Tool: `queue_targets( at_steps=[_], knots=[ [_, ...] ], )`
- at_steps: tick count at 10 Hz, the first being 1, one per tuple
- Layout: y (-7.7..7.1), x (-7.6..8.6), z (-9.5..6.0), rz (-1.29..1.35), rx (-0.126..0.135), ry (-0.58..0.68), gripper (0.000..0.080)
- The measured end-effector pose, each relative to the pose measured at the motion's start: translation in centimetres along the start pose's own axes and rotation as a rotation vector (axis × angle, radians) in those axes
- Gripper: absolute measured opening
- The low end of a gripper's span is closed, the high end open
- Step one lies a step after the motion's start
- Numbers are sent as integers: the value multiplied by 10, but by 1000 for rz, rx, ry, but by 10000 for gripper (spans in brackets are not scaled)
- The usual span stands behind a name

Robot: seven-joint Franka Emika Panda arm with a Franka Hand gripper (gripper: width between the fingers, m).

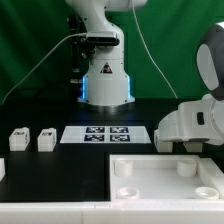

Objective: Assemble one leg

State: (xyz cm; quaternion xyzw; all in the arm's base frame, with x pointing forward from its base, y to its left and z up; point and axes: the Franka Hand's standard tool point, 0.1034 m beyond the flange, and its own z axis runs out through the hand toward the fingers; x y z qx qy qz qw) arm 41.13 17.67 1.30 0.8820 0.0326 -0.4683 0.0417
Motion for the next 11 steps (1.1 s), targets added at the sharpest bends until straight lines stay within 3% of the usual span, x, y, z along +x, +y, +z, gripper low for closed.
queue_targets(
  at_steps=[4,6,7,8,11],
  knots=[
    [1,1,3,0,0,-9,649],
    [1,1,3,0,0,-9,401],
    [1,1,3,-1,0,-9,401],
    [1,1,3,-1,0,-9,295],
    [1,1,3,-1,0,-9,295]
  ],
)
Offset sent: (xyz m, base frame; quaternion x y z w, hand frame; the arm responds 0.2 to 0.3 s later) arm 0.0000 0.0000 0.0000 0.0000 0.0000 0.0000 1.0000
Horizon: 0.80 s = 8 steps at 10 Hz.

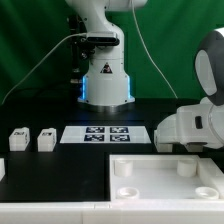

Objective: Assemble one leg

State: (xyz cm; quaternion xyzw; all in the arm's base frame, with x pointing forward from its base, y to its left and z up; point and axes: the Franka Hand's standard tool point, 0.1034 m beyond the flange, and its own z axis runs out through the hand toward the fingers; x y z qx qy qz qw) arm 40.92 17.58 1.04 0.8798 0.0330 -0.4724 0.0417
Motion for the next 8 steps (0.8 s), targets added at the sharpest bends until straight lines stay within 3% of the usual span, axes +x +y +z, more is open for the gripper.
queue_targets(
  at_steps=[5,7,8],
  knots=[
    [1,1,-3,-13,-4,12,297],
    [8,-15,-41,-57,-6,86,297],
    [11,-20,-64,-75,2,193,297]
  ],
)
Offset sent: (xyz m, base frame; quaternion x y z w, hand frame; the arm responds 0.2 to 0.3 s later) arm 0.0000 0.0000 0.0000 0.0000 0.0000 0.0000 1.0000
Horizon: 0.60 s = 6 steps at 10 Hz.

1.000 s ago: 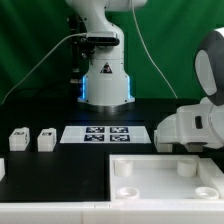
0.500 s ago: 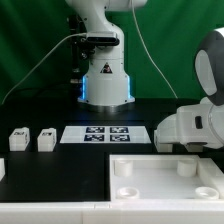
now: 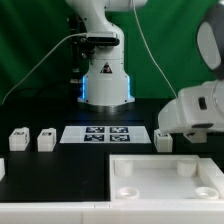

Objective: Assemble one leg

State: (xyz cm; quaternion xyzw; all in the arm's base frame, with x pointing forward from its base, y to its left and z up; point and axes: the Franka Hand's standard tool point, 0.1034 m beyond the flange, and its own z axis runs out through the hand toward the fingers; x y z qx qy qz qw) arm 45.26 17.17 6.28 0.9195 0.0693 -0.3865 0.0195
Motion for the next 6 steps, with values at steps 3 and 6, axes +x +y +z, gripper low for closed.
queue_targets(
  at_steps=[3,6],
  knots=[
    [25,-32,-54,-19,8,333,297],
    [40,-49,-90,-1,17,677,298]
  ],
)
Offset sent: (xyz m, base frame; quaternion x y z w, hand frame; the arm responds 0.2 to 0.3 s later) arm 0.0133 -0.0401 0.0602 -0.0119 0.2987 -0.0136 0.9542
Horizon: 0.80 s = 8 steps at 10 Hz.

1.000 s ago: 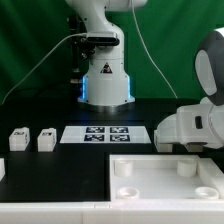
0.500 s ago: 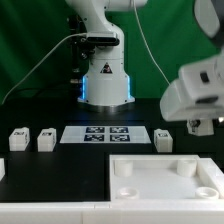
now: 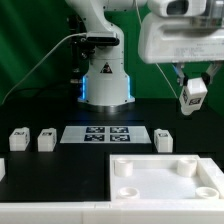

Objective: Assemble one leg

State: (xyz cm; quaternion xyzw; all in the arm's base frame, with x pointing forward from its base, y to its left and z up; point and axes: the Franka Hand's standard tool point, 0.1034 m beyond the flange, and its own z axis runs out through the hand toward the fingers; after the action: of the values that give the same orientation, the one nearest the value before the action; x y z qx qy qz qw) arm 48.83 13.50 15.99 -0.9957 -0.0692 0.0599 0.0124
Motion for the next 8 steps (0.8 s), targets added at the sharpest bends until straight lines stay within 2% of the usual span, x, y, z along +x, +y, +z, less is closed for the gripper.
queue_targets(
  at_steps=[1,2,3,6,7,8],
  knots=[
    [-1,-1,6,-3,3,59,298],
    [-2,7,6,-5,12,172,298],
    [-2,6,7,-8,18,270,298],
    [-2,1,10,-10,19,287,298],
    [2,3,8,-18,10,293,298],
    [15,17,-7,-86,-48,336,298]
  ],
)
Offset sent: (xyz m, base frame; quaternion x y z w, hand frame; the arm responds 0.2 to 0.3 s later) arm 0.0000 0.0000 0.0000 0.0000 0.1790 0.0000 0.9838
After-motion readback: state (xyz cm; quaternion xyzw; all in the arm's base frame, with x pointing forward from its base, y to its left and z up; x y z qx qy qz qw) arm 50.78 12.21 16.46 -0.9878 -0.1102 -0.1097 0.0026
